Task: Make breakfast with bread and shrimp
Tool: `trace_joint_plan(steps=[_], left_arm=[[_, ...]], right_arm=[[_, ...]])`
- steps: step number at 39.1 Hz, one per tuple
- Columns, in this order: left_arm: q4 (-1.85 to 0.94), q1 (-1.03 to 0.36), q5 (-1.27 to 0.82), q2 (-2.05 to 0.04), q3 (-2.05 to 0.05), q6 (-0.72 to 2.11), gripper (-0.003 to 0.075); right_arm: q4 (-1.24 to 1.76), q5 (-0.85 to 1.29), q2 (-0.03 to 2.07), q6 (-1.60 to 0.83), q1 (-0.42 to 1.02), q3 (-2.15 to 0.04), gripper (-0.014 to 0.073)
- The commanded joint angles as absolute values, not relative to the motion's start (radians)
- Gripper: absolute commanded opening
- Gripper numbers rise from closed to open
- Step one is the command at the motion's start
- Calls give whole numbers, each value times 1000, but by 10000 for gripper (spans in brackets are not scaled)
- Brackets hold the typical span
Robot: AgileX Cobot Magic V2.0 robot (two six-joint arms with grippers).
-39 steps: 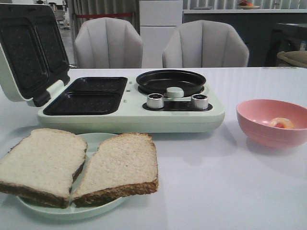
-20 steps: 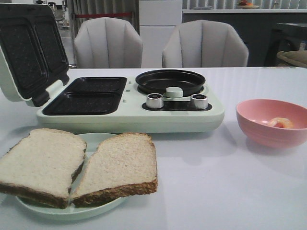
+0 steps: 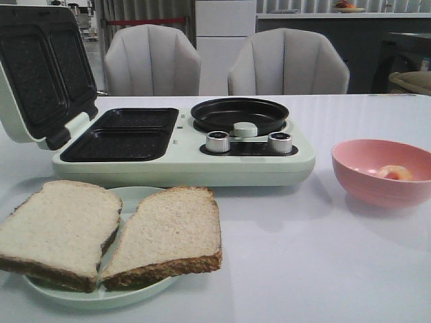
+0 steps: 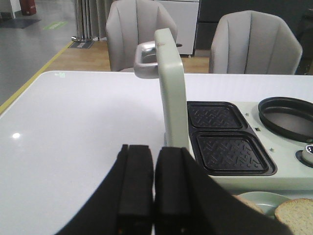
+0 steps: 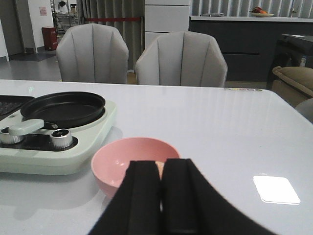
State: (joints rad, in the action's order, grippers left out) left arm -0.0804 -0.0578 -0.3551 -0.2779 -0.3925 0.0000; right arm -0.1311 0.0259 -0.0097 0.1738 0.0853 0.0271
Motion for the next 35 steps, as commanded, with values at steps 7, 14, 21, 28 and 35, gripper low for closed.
trace_joint_plan(steps=[7,14,21,28,35], left_arm=[[-88,-62,-278,-303,-431,0,158],[-78,-62,-309,-303,-431,0,358],[0,-82,-337,-303,-431,0,541],[39,-118,-355,-320,-431,11,573],[143,-207,-383,-389,-431,12,572]], right_arm=[[-144,-54,-32,171,84,10,155],[-144,-54,-32,171,84,10,155],[-144,-54,-32,171,84,10,155],[-144,-54,-32,171,84,10,155],[-144,-54,-32,171,84,10,155]])
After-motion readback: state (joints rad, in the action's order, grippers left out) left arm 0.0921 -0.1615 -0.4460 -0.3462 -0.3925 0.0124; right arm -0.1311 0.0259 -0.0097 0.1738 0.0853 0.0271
